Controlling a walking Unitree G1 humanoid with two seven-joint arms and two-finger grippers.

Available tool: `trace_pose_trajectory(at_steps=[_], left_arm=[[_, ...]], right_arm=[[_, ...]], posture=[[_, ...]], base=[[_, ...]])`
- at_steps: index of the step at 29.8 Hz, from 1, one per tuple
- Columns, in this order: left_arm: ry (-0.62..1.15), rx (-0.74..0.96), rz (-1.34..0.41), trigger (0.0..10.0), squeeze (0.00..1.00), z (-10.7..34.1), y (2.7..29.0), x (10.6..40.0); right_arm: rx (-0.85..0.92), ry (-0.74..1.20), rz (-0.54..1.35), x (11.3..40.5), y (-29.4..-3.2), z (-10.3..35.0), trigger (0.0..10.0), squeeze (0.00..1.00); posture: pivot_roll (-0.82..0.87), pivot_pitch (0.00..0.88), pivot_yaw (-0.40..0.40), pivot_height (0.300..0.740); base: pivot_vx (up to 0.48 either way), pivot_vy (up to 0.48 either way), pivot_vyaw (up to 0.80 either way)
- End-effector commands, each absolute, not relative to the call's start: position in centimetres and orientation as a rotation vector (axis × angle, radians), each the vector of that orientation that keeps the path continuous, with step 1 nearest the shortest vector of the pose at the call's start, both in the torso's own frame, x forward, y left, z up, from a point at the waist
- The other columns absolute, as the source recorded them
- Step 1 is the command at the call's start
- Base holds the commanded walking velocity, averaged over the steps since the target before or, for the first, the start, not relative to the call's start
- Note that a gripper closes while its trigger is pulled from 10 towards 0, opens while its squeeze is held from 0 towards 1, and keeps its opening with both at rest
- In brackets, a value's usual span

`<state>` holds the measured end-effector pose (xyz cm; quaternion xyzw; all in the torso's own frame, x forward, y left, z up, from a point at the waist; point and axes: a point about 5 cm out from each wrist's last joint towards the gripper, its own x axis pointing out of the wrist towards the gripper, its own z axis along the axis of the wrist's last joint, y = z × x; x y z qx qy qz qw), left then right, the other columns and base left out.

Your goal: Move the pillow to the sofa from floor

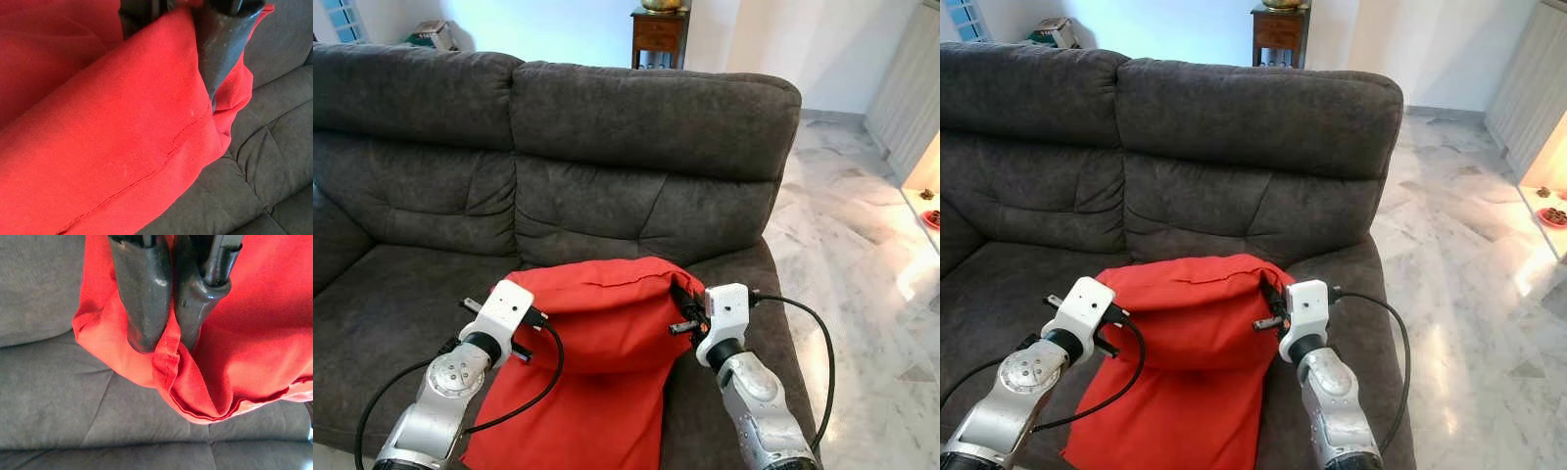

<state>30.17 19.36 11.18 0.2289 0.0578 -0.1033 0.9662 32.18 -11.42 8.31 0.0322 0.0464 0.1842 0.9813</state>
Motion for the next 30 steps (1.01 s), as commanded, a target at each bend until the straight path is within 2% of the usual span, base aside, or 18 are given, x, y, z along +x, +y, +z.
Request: trace_pose_trajectory(at_steps=[1, 18, 19, 20, 21, 22, 23, 24, 25, 30], left_arm=[[0.152, 0.476, -0.206, 10.0, 0.0, 10.7, 19.49, 30.17], [0.148, 0.476, -0.209, 10.0, 0.0, 10.73, 19.37, 30.18], [0.148, 0.477, -0.208, 10.0, 0.17, 10.72, 19.37, 30.18], [0.148, 0.477, -0.208, 10.0, 0.17, 10.72, 19.36, 30.18], [0.148, 0.478, -0.207, 10.0, 0.41, 10.72, 19.37, 30.18], [0.147, 0.478, -0.204, 10.0, 0.71, 10.74, 19.38, 30.18], [0.147, 0.478, -0.203, 10.0, 0.78, 10.74, 19.39, 30.18], [0.146, 0.479, -0.202, 10.0, 1.0, 10.75, 19.4, 30.18], [0.145, 0.479, -0.201, 10.0, 1.0, 10.77, 19.42, 30.19], [0.14, 0.48, -0.199, 10.0, 1.0, 10.82, 19.41, 30.22]], right_arm=[[0.069, 0.123, 0.366, 31.94, -11.6, 7.67, 10.0, 0.0], [0.086, 0.123, 0.329, 31.9, -11.98, 7.25, 10.0, 0.0], [0.086, 0.124, 0.329, 31.89, -11.98, 7.24, 10.0, 0.0], [0.087, 0.124, 0.329, 31.89, -11.99, 7.24, 10.0, 0.0], [0.088, 0.123, 0.328, 31.88, -11.99, 7.25, 10.0, 0.0], [0.095, 0.122, 0.328, 31.87, -11.97, 7.26, 10.0, 0.04], [0.098, 0.122, 0.329, 31.86, -11.96, 7.25, 10.0, 0.24], [0.1, 0.115, 0.329, 31.87, -11.95, 7.31, 10.0, 0.93], [0.104, 0.105, 0.33, 31.88, -11.93, 7.42, 10.0, 1.0], [0.103, 0.098, 0.326, 32.02, -11.88, 7.64, 10.0, 1.0]], posture=[[0.08, 0.075, -0.001, 0.74], [0.08, 0.085, 0.002, 0.74], [0.08, 0.085, 0.003, 0.74], [0.08, 0.085, 0.003, 0.74], [0.08, 0.085, 0.003, 0.74], [0.08, 0.087, 0.003, 0.74], [0.08, 0.087, 0.003, 0.74], [0.08, 0.087, 0.003, 0.74], [0.09, 0.087, 0.003, 0.74], [0.09, 0.087, 0.001, 0.74]], base=[[0.0, 0.0, 0.0], [0.0, 0.0, 0.0], [0.0, 0.0, 0.0], [0.0, 0.0, 0.0], [0.0, 0.0, 0.0], [0.0, 0.0, 0.0], [0.0, 0.0, 0.0], [0.0, 0.0, 0.0], [0.0, 0.0, 0.0], [0.0, 0.0, 0.0]])
